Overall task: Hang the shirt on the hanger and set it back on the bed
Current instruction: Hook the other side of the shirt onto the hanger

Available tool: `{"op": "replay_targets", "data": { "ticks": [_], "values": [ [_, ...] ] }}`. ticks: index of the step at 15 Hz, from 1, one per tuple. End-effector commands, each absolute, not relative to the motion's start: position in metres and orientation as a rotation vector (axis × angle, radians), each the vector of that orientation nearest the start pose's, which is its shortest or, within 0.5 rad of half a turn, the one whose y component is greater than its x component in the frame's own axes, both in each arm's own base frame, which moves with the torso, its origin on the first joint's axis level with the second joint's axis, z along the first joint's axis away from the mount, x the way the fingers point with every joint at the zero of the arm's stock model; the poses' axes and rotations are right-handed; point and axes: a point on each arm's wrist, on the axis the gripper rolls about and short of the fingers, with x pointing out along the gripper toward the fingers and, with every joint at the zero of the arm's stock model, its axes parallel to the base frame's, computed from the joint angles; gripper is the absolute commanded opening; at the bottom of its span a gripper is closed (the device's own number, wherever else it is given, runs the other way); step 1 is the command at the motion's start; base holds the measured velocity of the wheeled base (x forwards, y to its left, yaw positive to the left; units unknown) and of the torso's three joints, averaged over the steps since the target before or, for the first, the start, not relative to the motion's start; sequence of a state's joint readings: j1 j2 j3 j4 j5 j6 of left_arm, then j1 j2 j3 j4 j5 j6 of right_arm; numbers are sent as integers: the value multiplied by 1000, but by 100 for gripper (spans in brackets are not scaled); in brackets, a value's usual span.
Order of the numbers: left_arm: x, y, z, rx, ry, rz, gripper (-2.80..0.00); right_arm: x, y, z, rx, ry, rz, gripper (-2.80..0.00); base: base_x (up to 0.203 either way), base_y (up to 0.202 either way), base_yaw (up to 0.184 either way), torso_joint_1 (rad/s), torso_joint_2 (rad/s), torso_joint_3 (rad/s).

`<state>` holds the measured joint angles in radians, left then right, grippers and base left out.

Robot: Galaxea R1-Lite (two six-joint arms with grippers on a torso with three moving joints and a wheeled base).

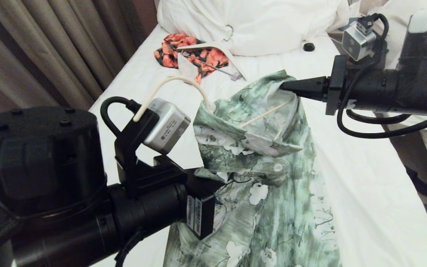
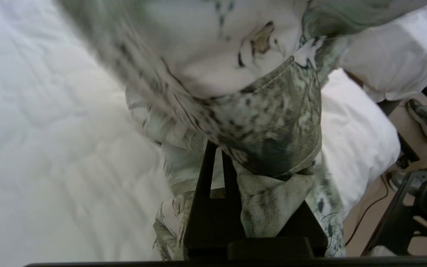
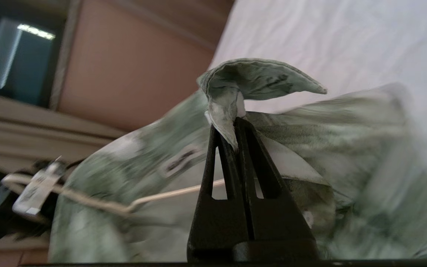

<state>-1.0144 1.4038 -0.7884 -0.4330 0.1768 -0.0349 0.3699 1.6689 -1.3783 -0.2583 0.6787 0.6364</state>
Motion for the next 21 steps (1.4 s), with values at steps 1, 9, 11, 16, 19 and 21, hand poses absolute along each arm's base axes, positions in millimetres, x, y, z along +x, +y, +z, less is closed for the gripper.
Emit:
{"op": "replay_targets", "data": {
  "ticks": [1, 9, 11, 16, 19, 21],
  "values": [
    [130, -205, 243, 64, 157, -839, -280, 269, 130, 333, 573, 336, 1051, -280, 0, 0, 0, 0, 0, 0],
    [134, -221, 262, 19, 87, -858, -280, 219, 134, 351, 565, 406, 1125, -280, 0, 0, 0, 0, 0, 0],
    [135, -230, 276, -8, 50, -872, -280, 212, 131, 354, 560, 421, 1125, -280, 0, 0, 0, 0, 0, 0],
    [134, -252, 284, -22, 27, -913, -280, 187, 117, 360, 552, 443, 1117, -280, 0, 0, 0, 0, 0, 0],
    [133, -253, 298, -16, -29, -915, -280, 171, 109, 363, 537, 456, 1110, -280, 0, 0, 0, 0, 0, 0],
    [127, -253, 308, -33, -57, -911, -280, 163, 104, 362, 522, 473, 1101, -280, 0, 0, 0, 0, 0, 0]
  ]
}}
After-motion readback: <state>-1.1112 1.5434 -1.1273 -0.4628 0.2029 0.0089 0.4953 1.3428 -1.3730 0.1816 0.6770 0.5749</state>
